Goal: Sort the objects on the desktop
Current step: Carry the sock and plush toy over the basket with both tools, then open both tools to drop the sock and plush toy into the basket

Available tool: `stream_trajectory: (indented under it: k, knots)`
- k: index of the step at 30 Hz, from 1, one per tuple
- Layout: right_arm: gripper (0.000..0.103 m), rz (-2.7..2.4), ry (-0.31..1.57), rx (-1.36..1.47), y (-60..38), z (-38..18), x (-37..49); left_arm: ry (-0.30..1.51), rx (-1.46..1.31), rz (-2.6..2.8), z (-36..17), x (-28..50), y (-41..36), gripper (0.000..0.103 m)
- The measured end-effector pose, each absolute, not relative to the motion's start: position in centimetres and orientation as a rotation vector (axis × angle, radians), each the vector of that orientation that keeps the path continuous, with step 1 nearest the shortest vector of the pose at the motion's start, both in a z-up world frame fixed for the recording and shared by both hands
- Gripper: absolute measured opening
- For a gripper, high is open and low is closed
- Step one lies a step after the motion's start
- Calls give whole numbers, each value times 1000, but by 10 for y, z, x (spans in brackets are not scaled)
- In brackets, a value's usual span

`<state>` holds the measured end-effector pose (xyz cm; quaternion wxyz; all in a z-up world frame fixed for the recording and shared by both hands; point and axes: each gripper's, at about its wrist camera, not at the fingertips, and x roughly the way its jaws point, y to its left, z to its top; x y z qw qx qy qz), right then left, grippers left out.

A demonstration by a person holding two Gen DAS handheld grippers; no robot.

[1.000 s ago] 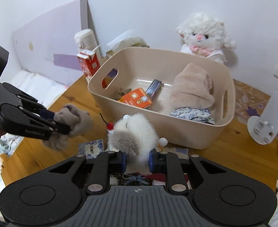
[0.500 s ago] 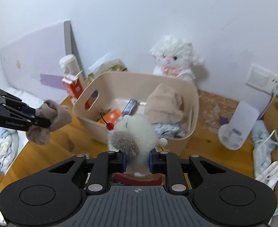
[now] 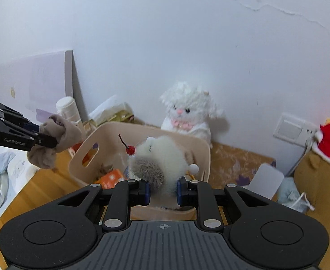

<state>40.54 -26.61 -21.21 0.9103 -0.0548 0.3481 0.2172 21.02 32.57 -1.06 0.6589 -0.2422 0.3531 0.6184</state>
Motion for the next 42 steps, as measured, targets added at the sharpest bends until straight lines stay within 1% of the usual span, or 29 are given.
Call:
stream_trajectory:
  k: [6,14,20,22,25,30,34,35,36,37,38,40,41,42]
  knots:
    - [20,453,682,-100,-263,-213,429,815,-553,1417,-15,220,348,27]
    - [20,454,685,-71,-256,-232,457,864,-619,1404,-48,232,377,27]
    - [20,470,715,-65,-249,-254,475,906,-657,1410,-74,237,395,28]
    - [20,476,732,-80,-245,-263,481,891,-704,1487,-81,238,400,28]
    - [20,479,766,-84,-240,-278,490,871,-711,1529,-90,239,407,28]
    - [20,492,823,-110,-238,-302,495,929,-752,1555,-107,242,413,28]
    - [22,517,882,-84,-238,-317,496,914,-826,1542,-119,238,412,30]
    - [23,520,885,-89,-237,-319,495,913,-839,1540,-121,237,412,31]
    - [25,521,888,-100,-236,-321,494,912,-843,1546,-122,237,411,35]
    - [35,521,894,-106,-235,-323,493,909,-850,1571,-122,237,410,41]
    - [41,523,902,-105,-235,-324,494,909,-844,1583,-122,237,408,45]
    - [49,533,917,-94,-236,-324,493,906,-828,1601,-120,236,405,62]
    - [51,539,917,-96,-236,-324,491,903,-820,1609,-118,236,403,65]
    - [56,542,912,-107,-235,-322,490,899,-814,1616,-116,235,402,67]
